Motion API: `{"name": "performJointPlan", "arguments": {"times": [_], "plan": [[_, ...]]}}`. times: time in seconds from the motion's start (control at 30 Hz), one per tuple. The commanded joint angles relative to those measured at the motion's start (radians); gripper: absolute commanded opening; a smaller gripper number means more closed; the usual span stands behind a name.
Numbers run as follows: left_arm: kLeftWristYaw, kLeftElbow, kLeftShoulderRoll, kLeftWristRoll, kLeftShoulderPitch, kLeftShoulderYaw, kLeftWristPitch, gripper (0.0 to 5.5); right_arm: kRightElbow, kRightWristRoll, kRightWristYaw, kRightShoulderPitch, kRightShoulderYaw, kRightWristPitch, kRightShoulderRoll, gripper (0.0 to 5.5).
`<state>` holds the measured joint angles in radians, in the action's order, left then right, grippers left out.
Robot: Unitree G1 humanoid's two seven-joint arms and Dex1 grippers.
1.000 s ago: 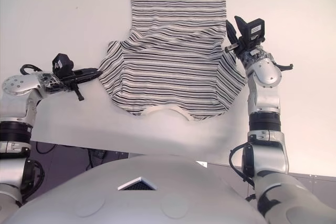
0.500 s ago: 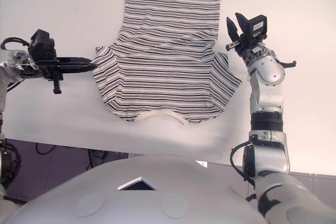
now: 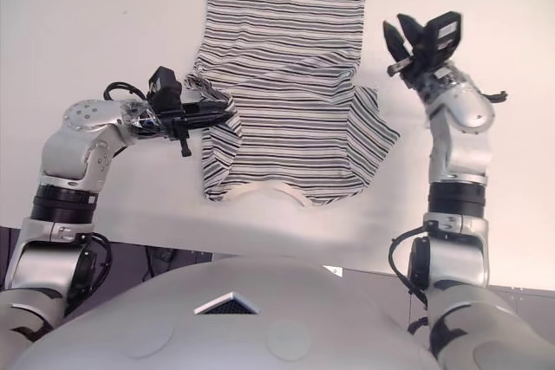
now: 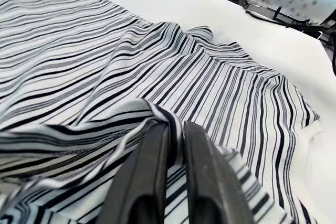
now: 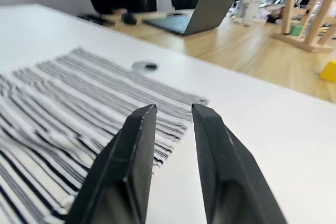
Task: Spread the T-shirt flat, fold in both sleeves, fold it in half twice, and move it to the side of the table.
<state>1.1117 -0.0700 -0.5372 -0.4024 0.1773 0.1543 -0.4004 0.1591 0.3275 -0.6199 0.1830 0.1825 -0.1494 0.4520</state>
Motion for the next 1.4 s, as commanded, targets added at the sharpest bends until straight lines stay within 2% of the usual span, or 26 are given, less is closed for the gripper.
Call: {"name": "performJointPlan", "arguments": {"times": [0.03, 0.13, 0.27, 0.37, 0.6, 0.83, 0.97, 1.17, 1.4], "plan": [[-0.027, 0.022, 0.032, -0.023, -0.021, -0.009, -0.034, 1.13, -0.215, 0.279, -0.101, -0.127, 0.108, -0.413, 0.132, 1.23], [-0.082, 0.041, 0.072, -0.032, -0.035, -0.037, -0.012, 1.69, -0.268, 0.358, -0.202, -0.249, 0.13, -0.626, 0.272, 1.23], [-0.17, 0.018, 0.142, -0.042, -0.013, -0.125, 0.118, 1.69, -0.247, 0.311, -0.207, -0.327, 0.108, -0.685, 0.337, 1.23], [-0.197, 0.027, 0.158, -0.059, -0.005, -0.149, 0.118, 1.69, -0.247, 0.293, -0.208, -0.343, 0.087, -0.687, 0.331, 1.23], [-0.205, 0.025, 0.16, -0.037, -0.009, -0.127, 0.125, 1.69, -0.253, 0.242, -0.182, -0.389, 0.031, -0.669, 0.291, 1.23], [-0.242, 0.036, 0.175, -0.03, -0.023, -0.125, 0.125, 1.75, -0.264, 0.172, -0.201, -0.406, -0.02, -0.581, 0.324, 0.01], [-0.254, 0.039, 0.176, -0.024, -0.028, -0.127, 0.125, 1.75, -0.329, 0.191, -0.218, -0.37, -0.003, -0.596, 0.344, 0.01], [-0.254, 0.021, 0.17, -0.026, -0.008, -0.13, 0.117, 1.75, -0.454, 0.326, -0.221, -0.244, 0.054, -0.751, 0.351, 0.01], [-0.235, -0.006, 0.174, -0.065, 0.024, -0.146, 0.073, 1.75, -0.482, 0.335, -0.169, -0.141, -0.121, -0.784, 0.232, 0.01]]}}
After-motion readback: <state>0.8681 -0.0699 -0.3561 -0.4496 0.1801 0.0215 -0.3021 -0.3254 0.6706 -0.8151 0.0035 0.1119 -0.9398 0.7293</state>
